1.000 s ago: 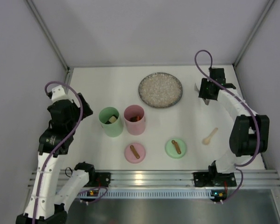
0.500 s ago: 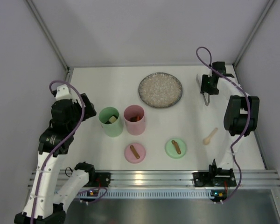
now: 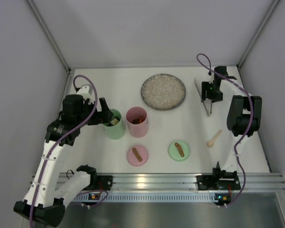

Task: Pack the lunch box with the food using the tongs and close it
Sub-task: Place the clamp at the center of the board, then pick up the box lid from the center of the board.

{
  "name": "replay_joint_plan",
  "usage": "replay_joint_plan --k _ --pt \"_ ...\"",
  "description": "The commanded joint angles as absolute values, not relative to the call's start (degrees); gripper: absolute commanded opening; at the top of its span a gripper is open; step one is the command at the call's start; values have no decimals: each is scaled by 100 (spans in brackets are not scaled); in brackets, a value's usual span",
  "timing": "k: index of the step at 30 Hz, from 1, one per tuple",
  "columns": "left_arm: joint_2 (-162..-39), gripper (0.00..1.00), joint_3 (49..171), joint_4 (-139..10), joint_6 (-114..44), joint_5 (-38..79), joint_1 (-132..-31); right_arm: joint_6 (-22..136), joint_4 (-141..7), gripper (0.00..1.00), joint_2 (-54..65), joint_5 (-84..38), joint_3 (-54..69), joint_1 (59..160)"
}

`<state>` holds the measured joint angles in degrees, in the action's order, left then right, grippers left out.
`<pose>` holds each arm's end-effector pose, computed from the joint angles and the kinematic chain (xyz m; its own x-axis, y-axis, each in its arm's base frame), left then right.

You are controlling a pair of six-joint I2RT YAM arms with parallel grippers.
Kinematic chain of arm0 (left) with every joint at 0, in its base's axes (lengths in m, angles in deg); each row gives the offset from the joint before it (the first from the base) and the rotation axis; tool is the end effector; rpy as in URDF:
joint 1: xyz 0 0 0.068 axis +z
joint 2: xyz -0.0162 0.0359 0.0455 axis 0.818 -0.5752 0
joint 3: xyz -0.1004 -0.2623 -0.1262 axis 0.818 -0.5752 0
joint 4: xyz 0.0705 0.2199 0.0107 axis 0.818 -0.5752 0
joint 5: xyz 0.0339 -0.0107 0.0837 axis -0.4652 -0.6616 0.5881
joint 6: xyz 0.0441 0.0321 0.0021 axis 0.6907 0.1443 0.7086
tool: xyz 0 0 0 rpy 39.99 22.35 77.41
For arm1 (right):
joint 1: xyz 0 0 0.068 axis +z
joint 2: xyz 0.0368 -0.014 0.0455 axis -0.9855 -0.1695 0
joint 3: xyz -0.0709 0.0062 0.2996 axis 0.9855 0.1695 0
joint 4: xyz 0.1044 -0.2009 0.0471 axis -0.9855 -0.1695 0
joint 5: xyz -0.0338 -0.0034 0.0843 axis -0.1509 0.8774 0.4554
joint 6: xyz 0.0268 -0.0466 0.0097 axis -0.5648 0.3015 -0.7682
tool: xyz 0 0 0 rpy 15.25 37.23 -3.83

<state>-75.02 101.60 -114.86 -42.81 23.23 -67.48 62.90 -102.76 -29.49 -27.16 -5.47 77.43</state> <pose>0.1079 -0.0276 0.3899 -0.6162 -0.1937 -0.7634 0.1008 0.9420 -0.3203 0.4162 -0.0184 0.2392 -0.8962 0.0591 -0.4396 0.0379 0.9977 0.0569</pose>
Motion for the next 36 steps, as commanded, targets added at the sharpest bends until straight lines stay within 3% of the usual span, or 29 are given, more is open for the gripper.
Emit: replay_joint_plan --k 1,3,5,10,13,20,25,28,36 --pt "-7444 99 10298 -11670 -4126 2108 -6868 6508 -10354 70 -2930 -2545 -779 7690" --pt "-7418 99 10289 -11688 -4126 2117 -6921 6430 -10302 85 -2922 -2518 -770 7682" --pt "-7383 99 10290 -11697 -4117 2038 -6947 6411 -10118 88 -2747 -2396 -614 7664" --pt "-7470 98 10342 -11723 -4309 1791 -7166 6052 -10160 86 -2395 -2315 -665 7567" --pt "-7584 96 10290 -11767 -4590 2656 -7613 5779 -10143 85 -1807 -2595 -551 7567" --pt "-8374 95 10351 -12101 -6707 6013 -10996 5269 -9756 86 116 -2834 476 7655" --pt "-9287 97 10325 -12408 -8165 6959 -12324 4953 -9581 86 1164 -3019 1135 7962" --pt "-9570 96 10263 -12532 -8825 7285 -12738 4733 -9449 85 1797 -2792 1312 8163" --pt "-10071 80 9429 -12488 -10391 7513 -13116 4513 -9325 85 2896 -2115 1620 8560"
